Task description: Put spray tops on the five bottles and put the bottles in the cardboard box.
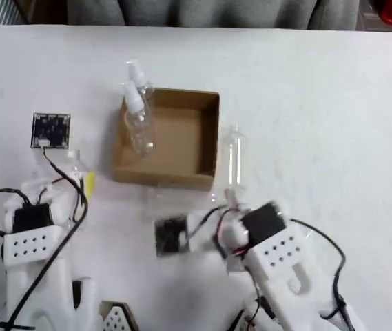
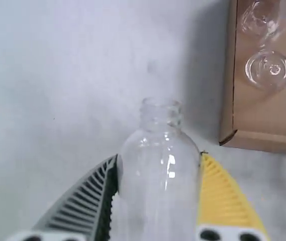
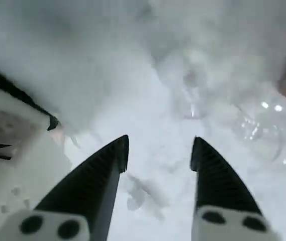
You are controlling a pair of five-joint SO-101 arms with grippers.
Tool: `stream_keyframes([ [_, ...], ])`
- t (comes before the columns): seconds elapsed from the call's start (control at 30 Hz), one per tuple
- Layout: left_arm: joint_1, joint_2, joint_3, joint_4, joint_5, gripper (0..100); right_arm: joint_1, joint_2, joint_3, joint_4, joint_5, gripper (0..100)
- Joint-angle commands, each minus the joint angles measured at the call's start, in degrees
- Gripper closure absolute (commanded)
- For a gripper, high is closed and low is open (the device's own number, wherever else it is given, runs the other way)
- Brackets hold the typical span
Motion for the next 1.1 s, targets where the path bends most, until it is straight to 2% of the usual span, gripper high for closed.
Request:
stream_keyframes([
  [0.0, -0.75, -0.22, -0.44, -1.58, 0.35, 95, -3.82, 0.31, 3.6, -6.11, 3.08, 79.3],
  [0.23, -0.75, -0.22, -0.35, -1.58, 0.35, 95, -5.05, 0.75, 13.63, -24.75, 3.25, 79.3],
  [0.63, -0.75, -0.4, -0.35, -1.58, 0.35, 95, -7.16, 0.92, 20.75, -35.3, 3.25, 79.4],
  [0.87, -0.75, -0.31, -0.35, -1.58, 0.26, 95, -7.16, 1.01, 21.1, -37.32, 2.99, 79.4],
  [1.07, -0.75, -0.31, -0.35, -1.58, 0.26, 95, -7.16, 8.4, 21.1, -43.47, 2.99, 79.4],
])
